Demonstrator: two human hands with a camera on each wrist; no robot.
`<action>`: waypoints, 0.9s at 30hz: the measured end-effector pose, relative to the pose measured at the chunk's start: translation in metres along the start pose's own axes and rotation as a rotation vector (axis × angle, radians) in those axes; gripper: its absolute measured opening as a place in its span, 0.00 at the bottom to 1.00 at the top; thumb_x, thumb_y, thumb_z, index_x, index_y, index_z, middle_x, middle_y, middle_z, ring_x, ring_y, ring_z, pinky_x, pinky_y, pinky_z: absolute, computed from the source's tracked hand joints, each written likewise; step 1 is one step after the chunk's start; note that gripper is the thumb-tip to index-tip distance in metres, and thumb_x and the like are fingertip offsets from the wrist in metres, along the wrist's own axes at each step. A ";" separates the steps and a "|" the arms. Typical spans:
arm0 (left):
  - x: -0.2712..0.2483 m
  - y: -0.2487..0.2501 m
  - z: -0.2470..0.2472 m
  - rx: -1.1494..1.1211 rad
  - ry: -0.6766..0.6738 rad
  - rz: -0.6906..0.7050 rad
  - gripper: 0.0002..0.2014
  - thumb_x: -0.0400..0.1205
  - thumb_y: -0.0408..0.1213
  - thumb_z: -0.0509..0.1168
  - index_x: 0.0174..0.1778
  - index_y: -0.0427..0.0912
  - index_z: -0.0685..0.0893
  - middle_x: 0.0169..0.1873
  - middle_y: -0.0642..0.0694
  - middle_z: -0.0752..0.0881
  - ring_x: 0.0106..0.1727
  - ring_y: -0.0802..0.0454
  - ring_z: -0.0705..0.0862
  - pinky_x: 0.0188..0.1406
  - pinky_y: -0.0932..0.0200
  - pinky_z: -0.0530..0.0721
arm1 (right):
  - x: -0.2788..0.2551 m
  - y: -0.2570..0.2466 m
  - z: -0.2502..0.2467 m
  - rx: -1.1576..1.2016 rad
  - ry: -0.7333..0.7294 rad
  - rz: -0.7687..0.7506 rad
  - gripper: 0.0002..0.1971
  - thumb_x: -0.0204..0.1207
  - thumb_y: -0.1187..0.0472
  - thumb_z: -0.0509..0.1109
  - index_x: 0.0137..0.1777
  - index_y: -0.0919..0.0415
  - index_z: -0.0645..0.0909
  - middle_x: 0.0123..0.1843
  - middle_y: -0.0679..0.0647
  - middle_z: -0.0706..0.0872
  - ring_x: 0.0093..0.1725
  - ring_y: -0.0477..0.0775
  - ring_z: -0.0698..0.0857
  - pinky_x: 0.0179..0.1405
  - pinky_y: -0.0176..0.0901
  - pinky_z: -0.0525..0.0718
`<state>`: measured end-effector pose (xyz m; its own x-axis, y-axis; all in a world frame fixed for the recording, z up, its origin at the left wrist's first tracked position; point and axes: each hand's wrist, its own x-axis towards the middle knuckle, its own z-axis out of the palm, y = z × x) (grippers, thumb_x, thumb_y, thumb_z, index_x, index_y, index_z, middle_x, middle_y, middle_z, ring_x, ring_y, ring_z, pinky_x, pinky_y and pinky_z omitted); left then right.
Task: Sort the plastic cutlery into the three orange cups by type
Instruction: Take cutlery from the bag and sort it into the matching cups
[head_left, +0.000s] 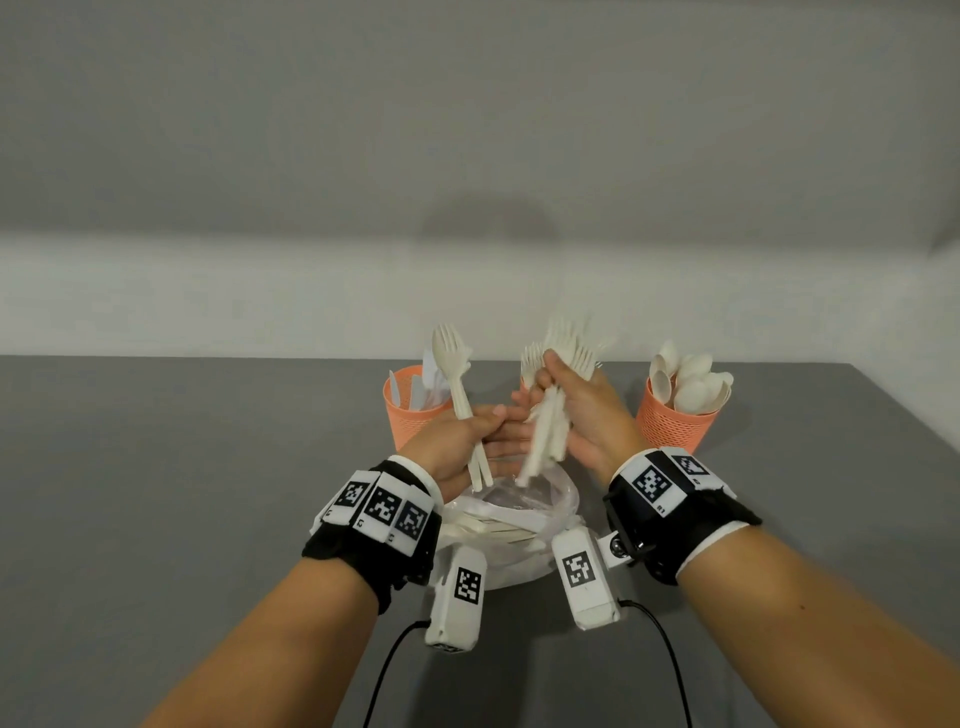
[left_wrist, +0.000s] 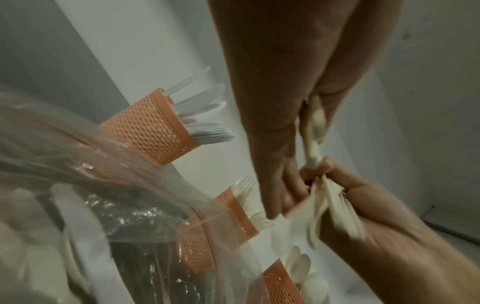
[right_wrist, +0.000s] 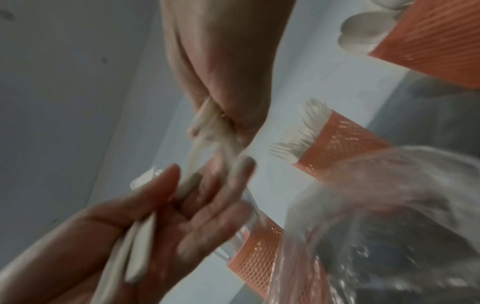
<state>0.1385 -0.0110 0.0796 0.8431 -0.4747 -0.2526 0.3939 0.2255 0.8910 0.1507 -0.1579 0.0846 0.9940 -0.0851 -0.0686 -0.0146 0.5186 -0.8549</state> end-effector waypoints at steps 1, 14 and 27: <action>0.000 0.001 0.002 0.017 0.041 0.003 0.15 0.87 0.33 0.51 0.45 0.35 0.82 0.29 0.44 0.90 0.31 0.52 0.90 0.36 0.57 0.88 | 0.001 -0.002 0.002 0.013 0.030 -0.046 0.07 0.78 0.63 0.68 0.40 0.61 0.75 0.22 0.48 0.75 0.20 0.44 0.75 0.33 0.42 0.87; 0.006 -0.013 0.017 0.692 0.348 0.217 0.09 0.83 0.37 0.60 0.37 0.44 0.73 0.26 0.47 0.74 0.23 0.54 0.70 0.18 0.63 0.69 | -0.012 -0.009 0.030 -0.491 -0.047 -0.098 0.11 0.66 0.68 0.78 0.43 0.60 0.79 0.16 0.43 0.80 0.16 0.38 0.77 0.18 0.31 0.76; 0.008 -0.005 0.032 0.279 0.213 0.229 0.13 0.87 0.42 0.53 0.49 0.39 0.79 0.20 0.47 0.77 0.15 0.56 0.72 0.14 0.65 0.72 | 0.013 -0.011 0.010 -0.015 0.100 0.052 0.10 0.66 0.68 0.74 0.46 0.62 0.78 0.31 0.56 0.78 0.26 0.50 0.83 0.27 0.41 0.83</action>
<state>0.1318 -0.0427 0.0854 0.9658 -0.2455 -0.0829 0.0984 0.0519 0.9938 0.1650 -0.1567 0.0985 0.9761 -0.1430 -0.1637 -0.0685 0.5121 -0.8562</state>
